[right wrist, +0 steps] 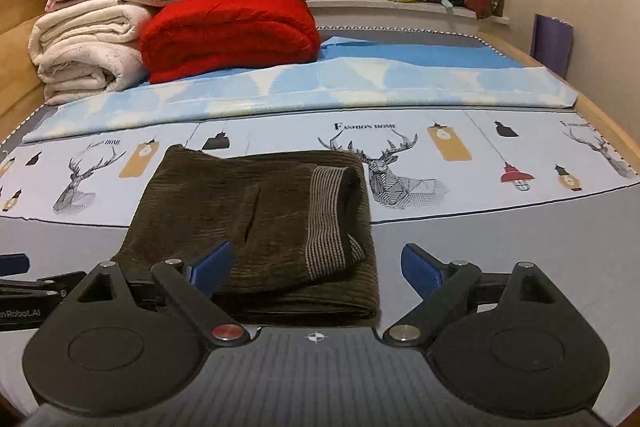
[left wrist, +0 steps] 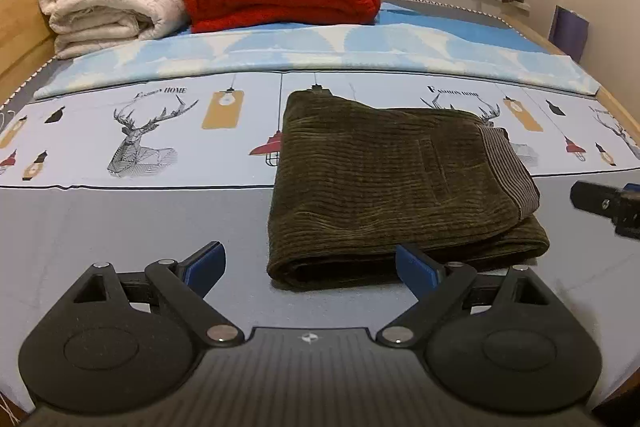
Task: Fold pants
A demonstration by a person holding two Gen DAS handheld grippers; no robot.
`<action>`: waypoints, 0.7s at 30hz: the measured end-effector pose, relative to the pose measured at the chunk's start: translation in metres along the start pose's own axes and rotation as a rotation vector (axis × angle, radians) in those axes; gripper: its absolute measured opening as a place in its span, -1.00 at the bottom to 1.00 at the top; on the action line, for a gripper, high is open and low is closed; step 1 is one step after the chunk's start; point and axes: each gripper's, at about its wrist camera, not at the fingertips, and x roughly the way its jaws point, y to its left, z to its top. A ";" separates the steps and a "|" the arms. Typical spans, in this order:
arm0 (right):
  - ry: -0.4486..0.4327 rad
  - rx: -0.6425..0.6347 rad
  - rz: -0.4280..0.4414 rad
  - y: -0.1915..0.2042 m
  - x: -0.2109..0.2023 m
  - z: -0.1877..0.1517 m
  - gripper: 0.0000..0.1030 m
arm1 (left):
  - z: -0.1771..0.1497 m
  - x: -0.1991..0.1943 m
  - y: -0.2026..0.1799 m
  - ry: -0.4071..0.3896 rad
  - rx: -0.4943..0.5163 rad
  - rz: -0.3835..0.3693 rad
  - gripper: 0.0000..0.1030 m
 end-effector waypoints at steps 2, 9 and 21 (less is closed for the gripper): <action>0.017 -0.006 -0.006 -0.002 0.005 -0.004 0.79 | 0.000 0.001 -0.001 -0.002 0.005 0.000 0.84; 0.053 0.004 -0.003 -0.008 0.014 -0.002 0.79 | 0.002 0.007 -0.001 0.015 -0.007 -0.012 0.84; 0.061 -0.029 0.002 -0.005 0.018 -0.002 0.78 | 0.002 0.011 -0.008 0.017 0.005 -0.017 0.84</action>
